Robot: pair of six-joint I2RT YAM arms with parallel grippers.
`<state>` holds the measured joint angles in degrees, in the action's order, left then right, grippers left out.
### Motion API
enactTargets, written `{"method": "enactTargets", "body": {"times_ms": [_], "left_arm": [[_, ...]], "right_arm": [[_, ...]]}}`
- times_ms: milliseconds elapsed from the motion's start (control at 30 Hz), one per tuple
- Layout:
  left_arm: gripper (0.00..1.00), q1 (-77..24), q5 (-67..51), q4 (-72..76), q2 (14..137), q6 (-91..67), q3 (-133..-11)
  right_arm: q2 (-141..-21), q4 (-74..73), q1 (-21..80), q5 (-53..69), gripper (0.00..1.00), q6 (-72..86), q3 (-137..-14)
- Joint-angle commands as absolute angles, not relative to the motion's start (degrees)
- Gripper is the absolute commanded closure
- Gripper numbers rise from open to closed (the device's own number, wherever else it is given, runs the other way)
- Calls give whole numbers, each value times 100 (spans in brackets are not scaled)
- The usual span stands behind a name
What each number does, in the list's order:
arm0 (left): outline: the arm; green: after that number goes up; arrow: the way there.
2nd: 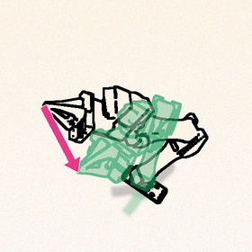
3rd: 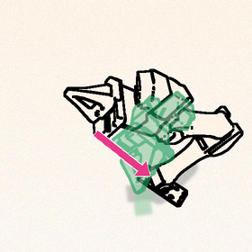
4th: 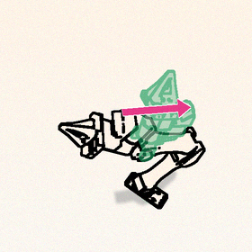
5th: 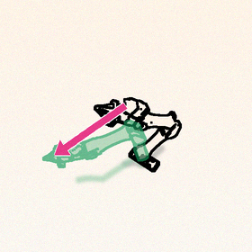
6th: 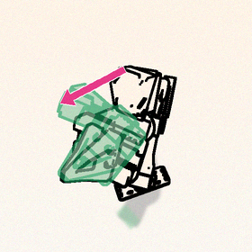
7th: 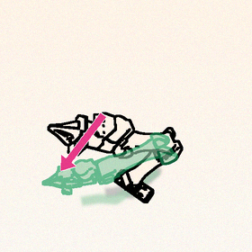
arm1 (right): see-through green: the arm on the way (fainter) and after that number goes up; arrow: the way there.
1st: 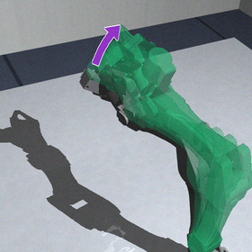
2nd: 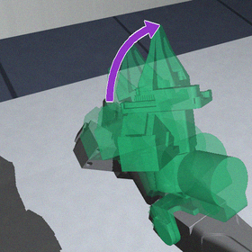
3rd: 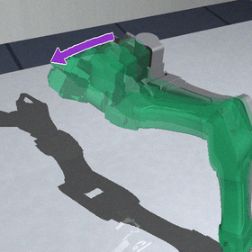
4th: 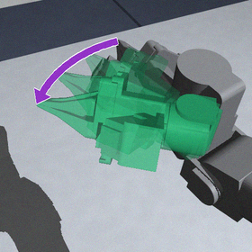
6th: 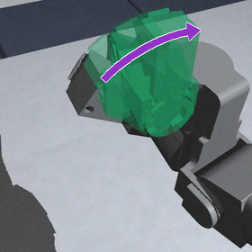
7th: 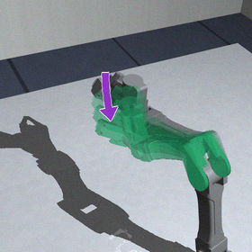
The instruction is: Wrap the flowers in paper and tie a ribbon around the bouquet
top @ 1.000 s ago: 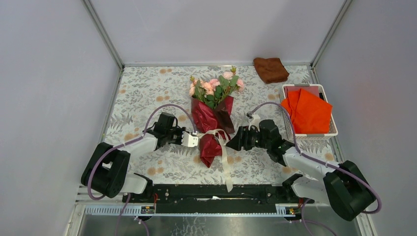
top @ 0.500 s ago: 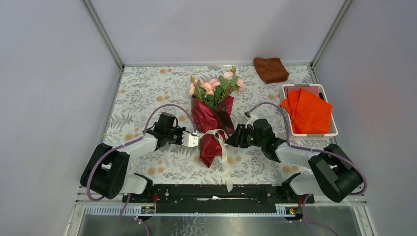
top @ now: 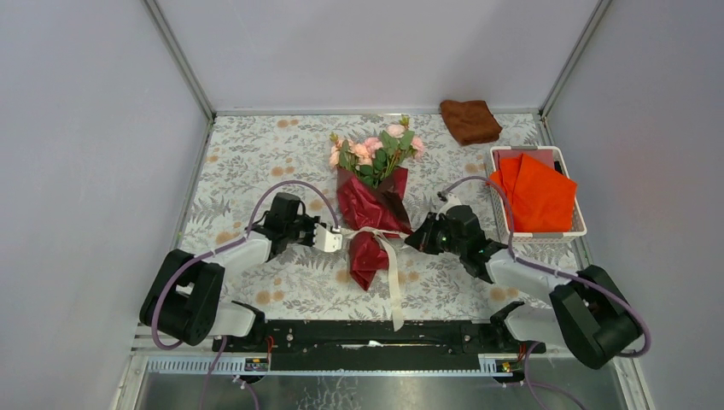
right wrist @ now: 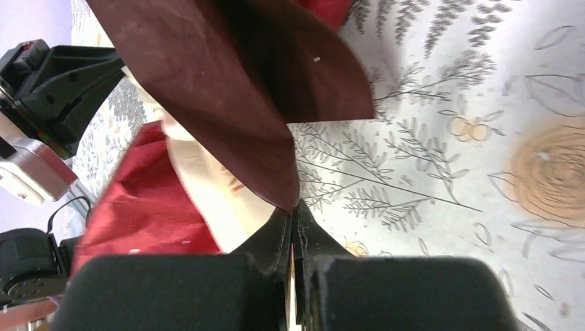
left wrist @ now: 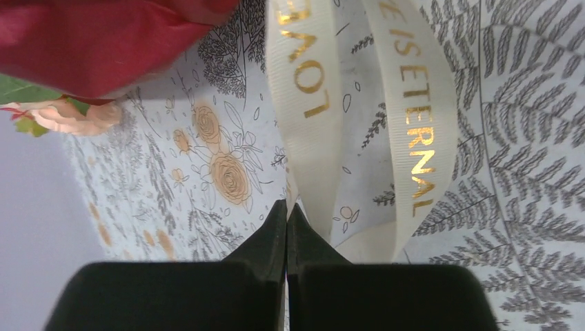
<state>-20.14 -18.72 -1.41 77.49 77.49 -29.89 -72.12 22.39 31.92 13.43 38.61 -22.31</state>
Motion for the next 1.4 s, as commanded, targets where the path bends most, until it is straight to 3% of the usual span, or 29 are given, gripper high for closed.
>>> {"method": "enactTargets", "body": {"times_ms": [0, 233, 600, 933, 1100, 1133, 1200, 1233, 1267, 1300, 1333, 1367], "left_arm": [[100, -1686, -1499, 196, 7794, 8555, -2748], [100, -1555, -1441, 9, 7725, 8705, -2632], [100, -1465, -1339, -177, 7648, 8675, -2446], [100, -1415, -1411, -356, 7505, 8558, -2446], [100, -1475, -1790, -1241, 7150, 8275, -2733], [100, -1517, -1937, -1576, 7059, 8254, -2841], [95, -1629, -2259, -2316, 6884, 8284, -3066], [58, -1676, -2420, -2610, 6793, 8243, -3160], [33, -1699, -2538, -2828, 6694, 8185, -3212], [17, -1737, -2611, -3018, 6591, 8126, -3268], [11, -1774, -2640, -3159, 6471, 8026, -3303], [8, -1814, -2653, -3254, 6349, 7874, -3352]], "right_arm": [[-6613, 1189, 2814, 1093, 100, 3624, -2079], [-6158, 379, 2048, 1393, 100, 3306, -1817], [-6710, 180, 1116, 1806, 100, 2800, -1983], [-7080, 122, 712, 2053, 100, 2524, -2162], [-7014, 64, 721, 2367, 100, 2322, -2405], [-6952, 39, 721, 2493, 95, 2240, -2488], [-6783, -310, 721, 2685, 71, 2069, -2716], [-6675, -459, 721, 2765, 59, 1974, -2847], [-6540, -609, 721, 2824, 42, 1909, -3000], [-6394, -736, 716, 2828, 13, 1873, -3149], [-6243, -873, 715, 2795, 2, 1852, -3316], [-6096, -998, 712, 2718, 1, 1840, -3506]]}}
